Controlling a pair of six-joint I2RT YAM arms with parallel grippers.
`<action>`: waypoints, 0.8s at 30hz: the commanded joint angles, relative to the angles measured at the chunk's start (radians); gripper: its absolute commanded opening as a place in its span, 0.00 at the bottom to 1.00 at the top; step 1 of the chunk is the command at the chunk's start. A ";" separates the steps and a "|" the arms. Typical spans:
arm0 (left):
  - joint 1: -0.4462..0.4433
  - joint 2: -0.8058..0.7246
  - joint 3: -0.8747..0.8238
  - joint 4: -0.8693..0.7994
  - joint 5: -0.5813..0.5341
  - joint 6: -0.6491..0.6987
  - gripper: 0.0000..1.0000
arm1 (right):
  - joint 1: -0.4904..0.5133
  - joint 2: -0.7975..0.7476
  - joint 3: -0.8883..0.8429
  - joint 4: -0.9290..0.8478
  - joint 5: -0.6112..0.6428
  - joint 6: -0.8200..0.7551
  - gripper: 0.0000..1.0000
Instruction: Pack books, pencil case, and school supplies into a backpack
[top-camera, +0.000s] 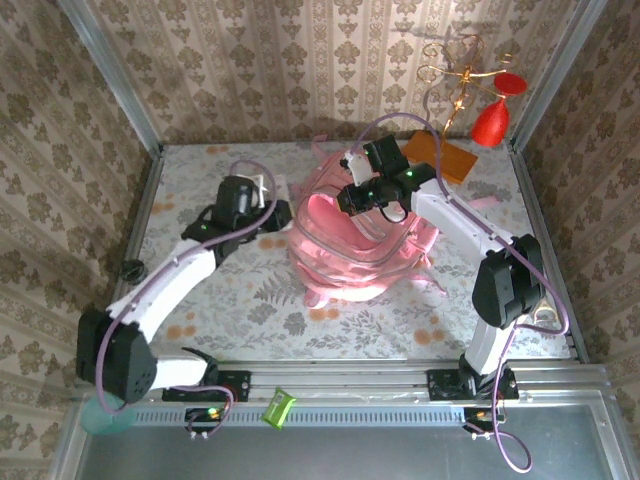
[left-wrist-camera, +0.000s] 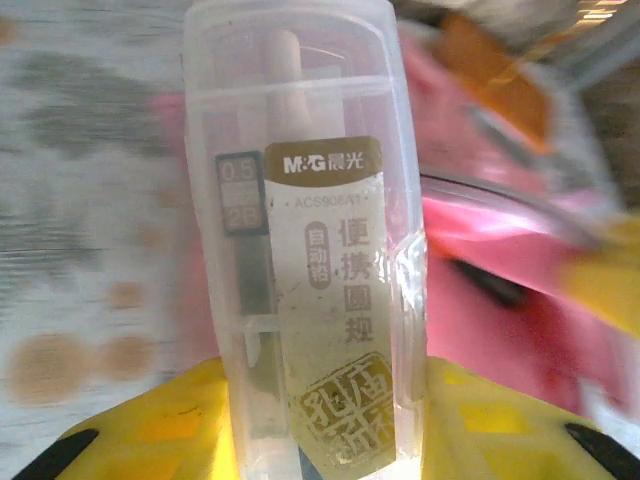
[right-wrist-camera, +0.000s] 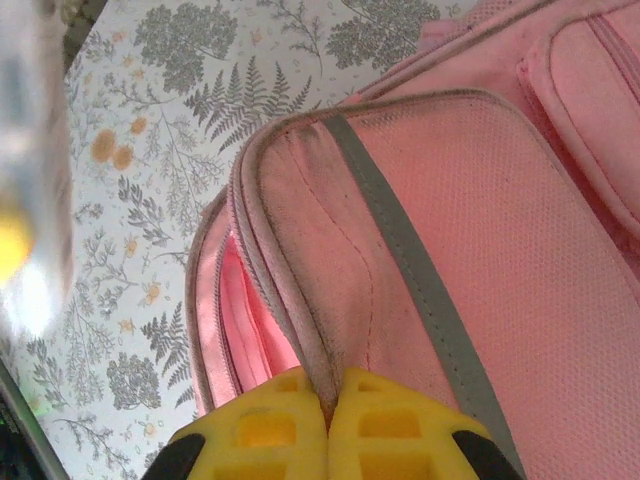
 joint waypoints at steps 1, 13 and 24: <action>-0.080 0.010 -0.053 0.168 0.005 -0.250 0.34 | 0.000 0.008 0.072 0.027 -0.060 0.044 0.00; -0.235 0.227 0.036 0.385 -0.093 -0.498 0.39 | -0.004 0.072 0.278 -0.123 -0.118 -0.032 0.00; -0.257 0.306 0.076 0.427 -0.130 -0.539 0.67 | -0.002 0.097 0.312 -0.140 -0.119 -0.041 0.00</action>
